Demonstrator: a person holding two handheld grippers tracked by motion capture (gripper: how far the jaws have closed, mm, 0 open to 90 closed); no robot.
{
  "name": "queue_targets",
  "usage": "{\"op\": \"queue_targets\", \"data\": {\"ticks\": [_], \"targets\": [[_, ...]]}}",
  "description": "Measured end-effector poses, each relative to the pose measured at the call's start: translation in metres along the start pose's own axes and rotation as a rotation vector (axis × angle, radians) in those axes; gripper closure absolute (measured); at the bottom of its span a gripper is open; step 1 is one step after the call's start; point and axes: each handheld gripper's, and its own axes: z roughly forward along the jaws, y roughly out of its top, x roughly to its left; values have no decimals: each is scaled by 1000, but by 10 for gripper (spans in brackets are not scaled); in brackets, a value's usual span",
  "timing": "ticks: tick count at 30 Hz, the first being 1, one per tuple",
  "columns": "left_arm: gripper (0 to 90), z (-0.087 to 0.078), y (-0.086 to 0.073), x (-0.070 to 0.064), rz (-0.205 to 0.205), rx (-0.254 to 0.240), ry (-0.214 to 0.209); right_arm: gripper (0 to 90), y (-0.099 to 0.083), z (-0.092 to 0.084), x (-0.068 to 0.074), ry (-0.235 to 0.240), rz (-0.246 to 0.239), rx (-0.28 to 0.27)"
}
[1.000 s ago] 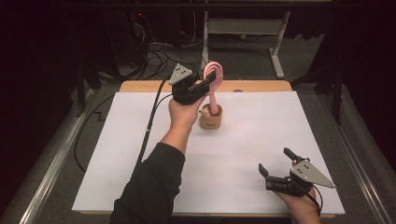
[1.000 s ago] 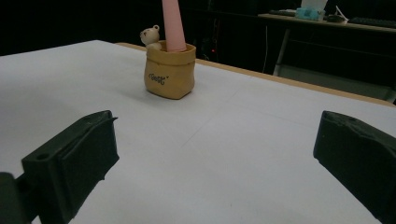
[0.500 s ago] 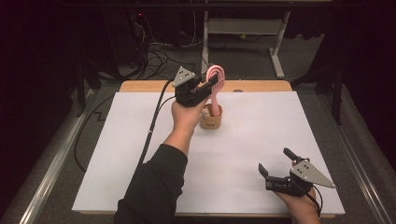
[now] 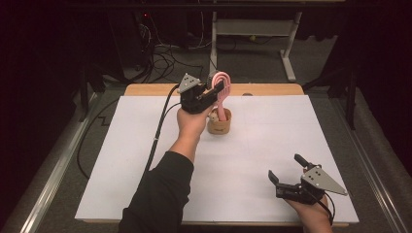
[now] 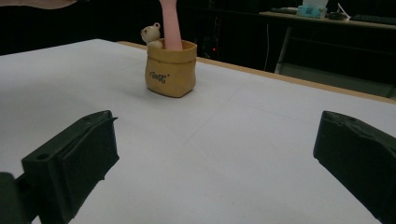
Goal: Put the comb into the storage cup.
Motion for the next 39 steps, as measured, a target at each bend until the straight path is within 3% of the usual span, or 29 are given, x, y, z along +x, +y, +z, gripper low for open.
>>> {"op": "queue_targets", "data": {"ticks": [39], "targets": [[633,10,-19,4,-27,22,-6,2,-1,0,0,0,0,-4]]}}
